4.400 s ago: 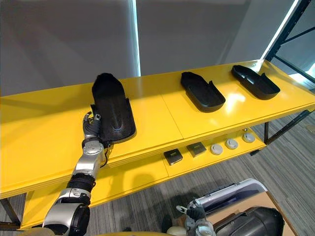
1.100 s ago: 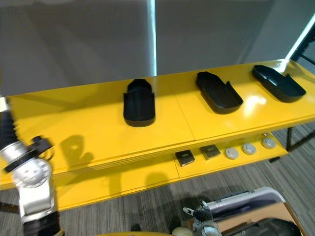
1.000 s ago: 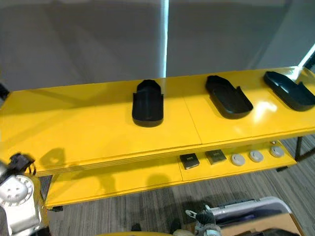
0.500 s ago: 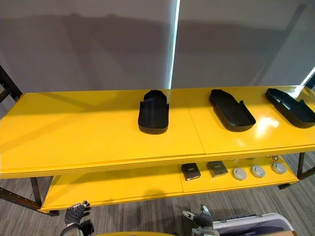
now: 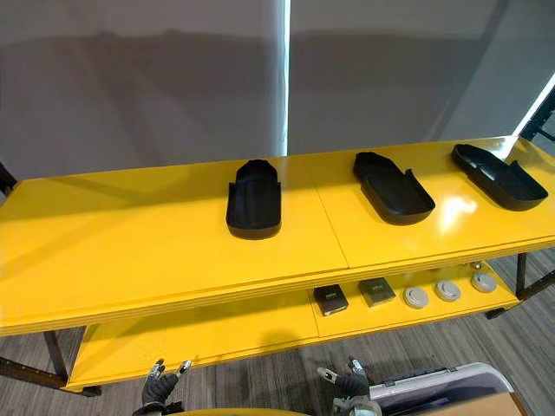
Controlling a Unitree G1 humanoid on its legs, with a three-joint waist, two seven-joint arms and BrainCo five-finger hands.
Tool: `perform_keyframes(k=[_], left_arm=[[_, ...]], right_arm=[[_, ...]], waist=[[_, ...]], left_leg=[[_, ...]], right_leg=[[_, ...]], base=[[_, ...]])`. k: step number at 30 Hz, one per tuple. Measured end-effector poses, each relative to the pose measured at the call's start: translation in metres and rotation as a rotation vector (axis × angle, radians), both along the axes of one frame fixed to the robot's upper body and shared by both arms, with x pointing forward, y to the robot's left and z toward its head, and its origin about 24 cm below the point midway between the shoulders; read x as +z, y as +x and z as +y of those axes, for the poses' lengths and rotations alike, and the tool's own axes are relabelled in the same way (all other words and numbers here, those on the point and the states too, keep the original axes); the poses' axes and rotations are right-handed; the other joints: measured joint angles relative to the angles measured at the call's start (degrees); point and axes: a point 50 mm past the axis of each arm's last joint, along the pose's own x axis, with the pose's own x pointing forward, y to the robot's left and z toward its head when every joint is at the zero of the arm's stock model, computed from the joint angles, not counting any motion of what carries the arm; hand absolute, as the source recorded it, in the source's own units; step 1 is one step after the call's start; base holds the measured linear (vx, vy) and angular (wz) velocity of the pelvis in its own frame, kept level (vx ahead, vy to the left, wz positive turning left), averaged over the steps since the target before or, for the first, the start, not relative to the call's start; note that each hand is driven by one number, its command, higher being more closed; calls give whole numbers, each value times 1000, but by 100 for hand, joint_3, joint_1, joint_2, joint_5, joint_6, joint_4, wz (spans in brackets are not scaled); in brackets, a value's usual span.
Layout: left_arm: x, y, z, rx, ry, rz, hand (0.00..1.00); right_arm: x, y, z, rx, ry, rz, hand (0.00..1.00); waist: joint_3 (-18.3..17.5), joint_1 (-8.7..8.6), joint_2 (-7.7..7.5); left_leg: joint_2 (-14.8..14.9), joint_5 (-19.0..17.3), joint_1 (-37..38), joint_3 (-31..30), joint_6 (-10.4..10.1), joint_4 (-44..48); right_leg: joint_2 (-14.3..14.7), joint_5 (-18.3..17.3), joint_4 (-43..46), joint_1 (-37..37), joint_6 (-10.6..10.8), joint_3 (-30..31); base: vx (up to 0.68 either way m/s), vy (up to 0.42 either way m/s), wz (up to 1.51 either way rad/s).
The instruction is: Walk over and take plastic housings, then place them on the shelf
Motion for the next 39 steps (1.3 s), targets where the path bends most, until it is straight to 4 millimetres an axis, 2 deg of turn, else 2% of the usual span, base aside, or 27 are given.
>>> perform_keyframes(k=[2,5,6,8,10,12,14,17,18,19,20,21,23,25,27,28,29,30,31,32,33,37,39], left_arm=[[3,8,2,-11,11,-23,0],[11,21,0,-22,18,-79,0],[14,25,-1,-30,20,-96,0],[20,32,-2,-39,26,-138,0],[23,36,-4,-42,26,-154,0],[27,47,-10,-69,19,-184,0],[42,67,-12,-88,38,-277,0],[52,79,-11,-92,53,-338,0],[57,81,-8,-85,67,-361,0],[60,83,-8,-82,70,-373,0],[62,85,-9,-81,68,-387,0],[65,88,-9,-86,71,-403,0],[63,87,-8,-89,72,-387,0],[63,87,-9,-94,72,-388,0],[63,87,-7,-95,77,-387,0],[64,89,-7,-97,80,-393,0],[64,92,-5,-98,85,-391,0],[61,93,-7,-98,81,-379,0],[56,94,-9,-103,70,-356,0],[53,94,-12,-109,60,-344,0],[50,93,-15,-123,55,-330,0],[47,89,-19,-147,46,-314,0],[37,82,-23,-166,30,-259,0]], right_arm=[[2,2,-1,-2,-4,-15,0],[14,17,-4,-4,-23,-98,0],[17,21,-4,-6,-29,-120,0],[21,31,-4,-5,-41,-150,0],[27,42,-3,4,-42,-188,0],[34,48,-4,6,-48,-227,0],[37,50,-2,11,-51,-245,0],[46,62,-1,29,-66,-294,0],[53,73,2,51,-76,-330,0],[58,79,2,58,-87,-356,0],[60,82,3,64,-90,-365,0],[62,86,6,79,-96,-373,0],[60,84,11,101,-91,-363,0],[57,81,14,117,-92,-351,0],[53,81,16,131,-91,-332,0],[51,83,16,138,-92,-320,0],[48,86,14,147,-98,-304,0],[48,91,11,157,-110,-304,0],[50,97,4,163,-132,-309,0],[51,97,1,161,-143,-311,0],[49,95,-2,160,-147,-299,0],[44,86,-10,118,-150,-266,0],[44,86,-11,113,-149,-267,0]], waist=[[92,5,-6],[256,17,19],[264,20,17],[307,38,-48],[351,30,-38],[400,3,-21],[513,-4,-216],[596,24,-333],[629,43,-382],[646,42,-368],[683,44,-350],[745,47,-327],[766,49,-282],[677,49,-426],[588,85,-554],[516,203,-656],[467,319,-688],[469,324,-618],[509,281,-465],[505,233,-387],[496,160,-362],[412,161,-252],[391,134,-203]], left_leg=[[36,-119,-33,21,-13,196],[153,-558,-399,-52,-33,1025],[165,-635,-547,-144,-40,1255],[138,-707,-847,-705,-34,1672],[154,-909,-983,-965,-113,1926],[145,-1087,-1000,-964,-43,1996],[64,-1174,-1057,-748,60,2084],[11,-1292,-1253,-254,186,2339],[29,-1329,-1359,56,268,2481],[47,-1345,-1389,384,428,2464],[59,-1347,-1359,530,499,2423],[80,-1345,-1238,763,545,2343],[78,-1329,-1069,936,574,2191],[43,-1311,-1077,954,578,2194],[31,-1286,-1204,1012,574,2269],[16,-1245,-1341,1090,507,2382],[12,-1116,-1531,1016,430,2396],[-6,-1043,-1627,872,407,2393],[-18,-1002,-1650,718,344,2376],[-3,-965,-1634,659,336,2363],[-2,-852,-1470,588,269,2257],[75,-712,-1165,541,154,1875],[102,-490,-1013,564,101,1525]], right_leg=[[9,-26,33,41,-8,16],[35,-261,397,-172,11,134],[37,-312,514,-309,-7,173],[30,-361,757,-615,-9,367],[79,-426,966,-847,-7,573],[87,-477,1212,-1023,53,697],[43,-460,1396,-1258,150,957],[92,-141,1349,-1570,204,1458],[84,48,1223,-1716,202,1731],[-41,77,1132,-1762,81,1529],[-129,5,1257,-1832,54,1263],[-346,-350,2123,-2036,60,867],[-454,-1029,3534,-1944,176,661],[-507,-1558,4283,-1563,394,678],[-522,-1771,4141,-1151,482,627],[-531,-1921,3381,-831,455,593],[-478,-1952,2652,-707,408,586],[-389,-1898,2210,-577,317,614],[-352,-1831,1853,-425,205,639],[-357,-1790,1804,-374,165,640],[-360,-1767,1768,-233,154,632],[-176,-1603,1596,-128,18,763],[-89,-1407,1428,-154,-9,960]], base=[[-8,-4,-2],[-56,-17,-11],[-13,-10,-21],[-5,-26,-42],[-39,17,-65],[-45,86,-46],[-58,129,-50],[-96,163,-104],[-150,161,-147],[-182,175,-139],[-191,156,-108],[-154,132,-74],[-122,75,-48],[-33,-39,-8],[-14,-146,-20],[-53,-211,-68],[-46,-190,-81],[-49,-176,-65],[-25,-111,-26],[-9,-93,-2],[4,-60,5],[-20,-77,-19],[-14,-35,-45]])
